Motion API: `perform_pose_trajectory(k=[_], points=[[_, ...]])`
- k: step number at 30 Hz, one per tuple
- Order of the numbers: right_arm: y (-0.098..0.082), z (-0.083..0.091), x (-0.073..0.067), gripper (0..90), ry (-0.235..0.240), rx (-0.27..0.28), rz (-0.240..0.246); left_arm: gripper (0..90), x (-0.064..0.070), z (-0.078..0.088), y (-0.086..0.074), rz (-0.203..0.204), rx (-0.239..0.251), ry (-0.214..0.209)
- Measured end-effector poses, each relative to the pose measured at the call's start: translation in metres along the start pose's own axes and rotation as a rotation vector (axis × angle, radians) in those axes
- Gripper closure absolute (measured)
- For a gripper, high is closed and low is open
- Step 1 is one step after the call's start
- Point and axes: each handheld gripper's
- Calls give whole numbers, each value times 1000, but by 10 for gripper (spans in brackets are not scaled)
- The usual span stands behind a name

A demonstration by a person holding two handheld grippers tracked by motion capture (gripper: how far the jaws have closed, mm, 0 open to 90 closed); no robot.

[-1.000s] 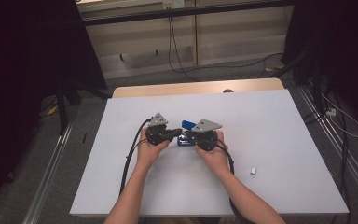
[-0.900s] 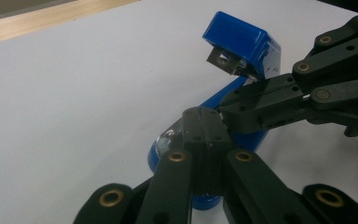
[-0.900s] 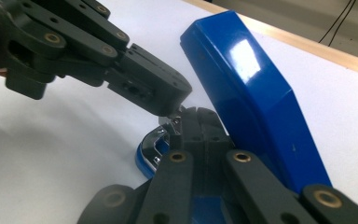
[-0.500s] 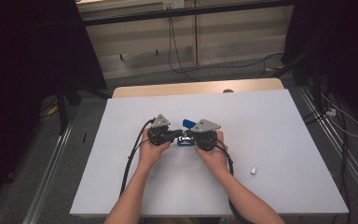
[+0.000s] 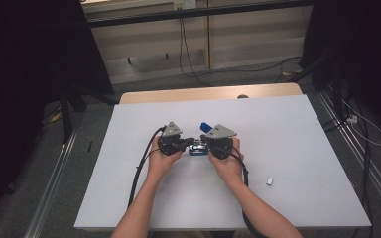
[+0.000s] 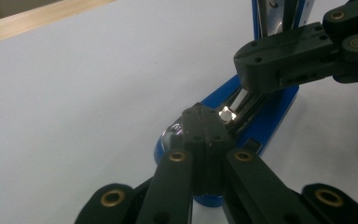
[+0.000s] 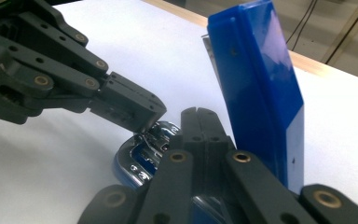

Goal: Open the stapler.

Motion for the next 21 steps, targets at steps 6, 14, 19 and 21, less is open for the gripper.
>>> perform_pose_trajectory(k=[6, 14, 19, 21], points=[[2, 2, 2, 900, -25, -9, -11, 900, 0, 0, 0, -6, 1, 0], [6, 13, 12, 900, -75, -7, -5, 900, 0, 0, -1, 5, 0, -3], [7, 12, 12, 900, -78, -12, -1, 900, -1, 0, -1, 8, 3, -6], [7, 12, 12, 900, -81, -16, 6, 900, -1, 1, -1, 12, 4, -4]])
Point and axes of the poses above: each handheld gripper's, and its own axes: z roughly backward along the jaws, y roughly out of its top, x roughly to its right, and after that the axes turned 9 degrees about z, right-handed
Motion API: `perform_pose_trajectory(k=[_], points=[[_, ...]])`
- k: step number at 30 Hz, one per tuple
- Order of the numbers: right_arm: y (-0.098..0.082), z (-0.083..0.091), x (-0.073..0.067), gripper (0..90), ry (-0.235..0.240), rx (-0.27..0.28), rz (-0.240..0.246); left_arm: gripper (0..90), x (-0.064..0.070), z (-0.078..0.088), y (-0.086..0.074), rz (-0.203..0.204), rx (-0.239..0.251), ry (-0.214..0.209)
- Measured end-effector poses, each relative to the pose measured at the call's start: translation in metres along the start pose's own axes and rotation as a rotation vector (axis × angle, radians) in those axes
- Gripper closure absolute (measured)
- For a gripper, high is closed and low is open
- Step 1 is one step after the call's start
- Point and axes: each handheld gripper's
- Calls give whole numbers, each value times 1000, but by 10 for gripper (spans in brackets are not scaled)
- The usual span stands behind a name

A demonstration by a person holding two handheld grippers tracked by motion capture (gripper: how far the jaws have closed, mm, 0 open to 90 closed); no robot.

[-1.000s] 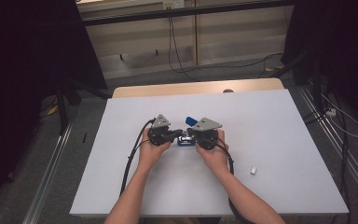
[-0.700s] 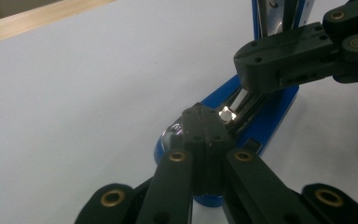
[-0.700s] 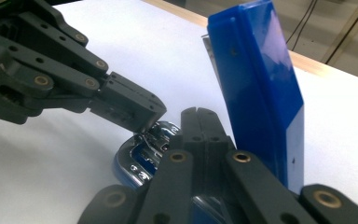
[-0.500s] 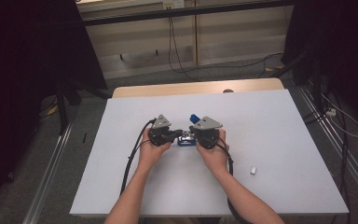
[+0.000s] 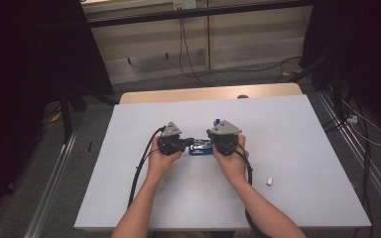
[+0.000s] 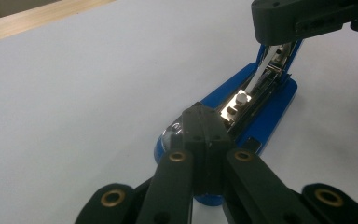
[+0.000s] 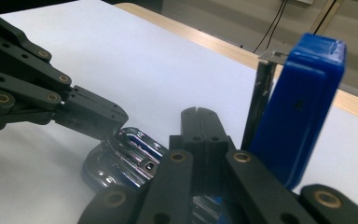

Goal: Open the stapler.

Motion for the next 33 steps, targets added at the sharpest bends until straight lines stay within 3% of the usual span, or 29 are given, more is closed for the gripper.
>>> perform_pose_trajectory(k=[11, 21, 33], points=[[-4, 4, 9, 900, -7, -11, -12, 900, 0, 0, 0, 2, 0, 2], [-5, 5, 9, 900, -19, -15, 9, 900, 0, 0, -1, 9, 3, -1], [-18, 9, 21, 900, -27, -27, -29, 900, -1, 0, -1, 12, 4, -3]])
Point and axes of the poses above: each handheld gripper's, and its own axes: z roughly backward along the jaws, y roughly out of its top, x roughly to its right, and after that the axes turned 9 degrees about z, right-handed
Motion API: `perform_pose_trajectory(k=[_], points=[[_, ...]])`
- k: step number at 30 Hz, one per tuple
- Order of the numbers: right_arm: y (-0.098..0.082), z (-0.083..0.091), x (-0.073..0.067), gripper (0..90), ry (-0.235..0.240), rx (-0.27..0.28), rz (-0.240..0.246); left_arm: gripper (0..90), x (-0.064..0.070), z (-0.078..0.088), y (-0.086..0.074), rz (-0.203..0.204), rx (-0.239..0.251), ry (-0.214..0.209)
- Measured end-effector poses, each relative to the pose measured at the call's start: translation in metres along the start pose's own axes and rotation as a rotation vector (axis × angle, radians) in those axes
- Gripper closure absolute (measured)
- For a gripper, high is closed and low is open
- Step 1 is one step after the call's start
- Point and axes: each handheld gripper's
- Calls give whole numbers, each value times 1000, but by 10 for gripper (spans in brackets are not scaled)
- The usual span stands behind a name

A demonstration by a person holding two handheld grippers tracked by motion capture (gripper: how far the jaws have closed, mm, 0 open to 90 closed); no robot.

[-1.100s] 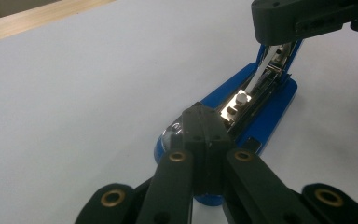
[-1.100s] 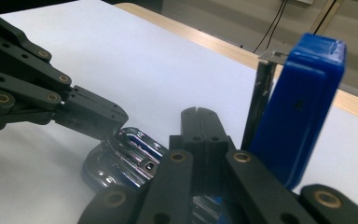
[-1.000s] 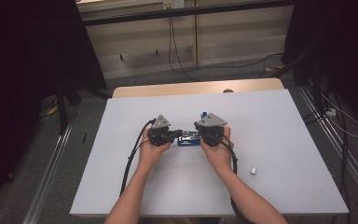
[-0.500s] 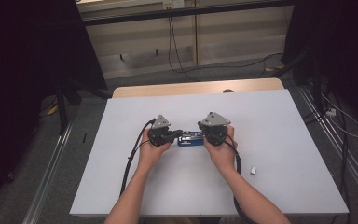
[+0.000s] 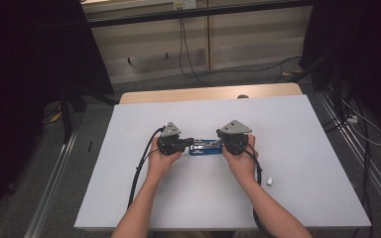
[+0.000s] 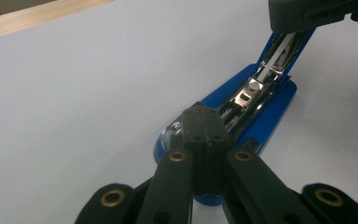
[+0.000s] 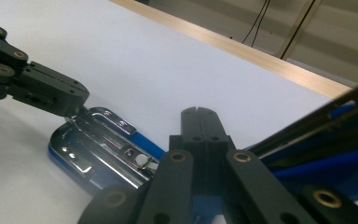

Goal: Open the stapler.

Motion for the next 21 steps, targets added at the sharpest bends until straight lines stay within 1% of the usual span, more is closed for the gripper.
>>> perform_pose_trajectory(k=[2, 3, 5, 15, 18, 19, 20, 21], points=[[-3, 1, 1, 900, 7, 9, -26, 900, 0, 0, 0, 4, -1, -1], [-3, 1, 1, 900, 10, 12, -28, 900, 0, 0, 0, 8, 1, -4], [-3, 0, 1, 900, 9, 6, -13, 900, 0, 0, 0, 8, 2, -3], [-3, 0, 2, 900, 16, 0, 6, 900, 0, 0, 0, 4, 2, -2], [-6, 0, 5, 900, 7, -8, 7, 900, 0, 0, 0, 8, 3, -4], [-8, 1, 7, 900, -3, -16, 6, 900, 0, 0, 0, 8, 3, -4], [-11, 1, 9, 900, -5, -19, -4, 900, 0, 0, 0, 8, 3, -4], [-14, 1, 12, 900, 5, -5, -29, 900, 0, 0, -1, 10, 4, -3]])
Point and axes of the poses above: each handheld gripper's, and its own axes: z roughly backward along the jaws, y roughly out of its top, x roughly to its right, and after that the axes turned 9 degrees about z, right-handed
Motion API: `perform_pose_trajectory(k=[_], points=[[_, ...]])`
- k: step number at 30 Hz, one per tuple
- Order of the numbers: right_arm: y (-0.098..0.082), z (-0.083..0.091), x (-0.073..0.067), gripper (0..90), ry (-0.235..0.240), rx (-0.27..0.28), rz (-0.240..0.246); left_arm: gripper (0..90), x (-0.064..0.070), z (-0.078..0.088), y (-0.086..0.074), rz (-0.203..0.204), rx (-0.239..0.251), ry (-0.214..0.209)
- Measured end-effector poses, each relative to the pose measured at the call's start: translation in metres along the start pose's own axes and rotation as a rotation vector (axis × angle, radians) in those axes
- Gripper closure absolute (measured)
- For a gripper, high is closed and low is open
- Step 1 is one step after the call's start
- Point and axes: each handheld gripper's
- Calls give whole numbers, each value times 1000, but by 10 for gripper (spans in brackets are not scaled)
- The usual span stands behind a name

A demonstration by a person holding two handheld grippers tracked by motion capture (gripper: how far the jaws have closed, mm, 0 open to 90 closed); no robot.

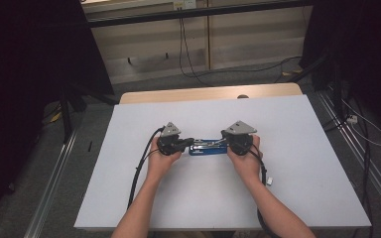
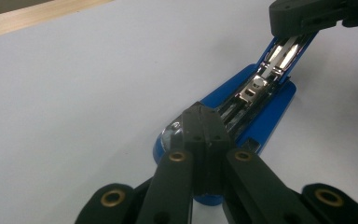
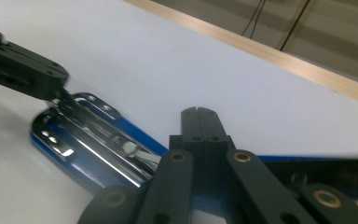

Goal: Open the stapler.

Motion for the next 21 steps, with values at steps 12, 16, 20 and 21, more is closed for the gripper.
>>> perform_pose_trajectory(k=[12, 16, 20, 21], points=[[-6, 5, 10, 900, -9, -6, 13, 900, -1, 0, 0, 2, 0, -1], [-11, 4, 11, 900, -13, -14, 9, 900, -1, 0, 0, 2, 0, -2], [-16, 3, 12, 900, -24, -25, 11, 900, -1, 0, 0, 2, 1, -4], [-16, 3, 13, 900, -23, -24, 8, 900, -1, 0, 0, 6, 2, -6]])
Point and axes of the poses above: each handheld gripper's, and its own axes: z roughly backward along the jaws, y roughly out of its top, x roughly to its right, and after that the axes turned 9 degrees about z, right-handed
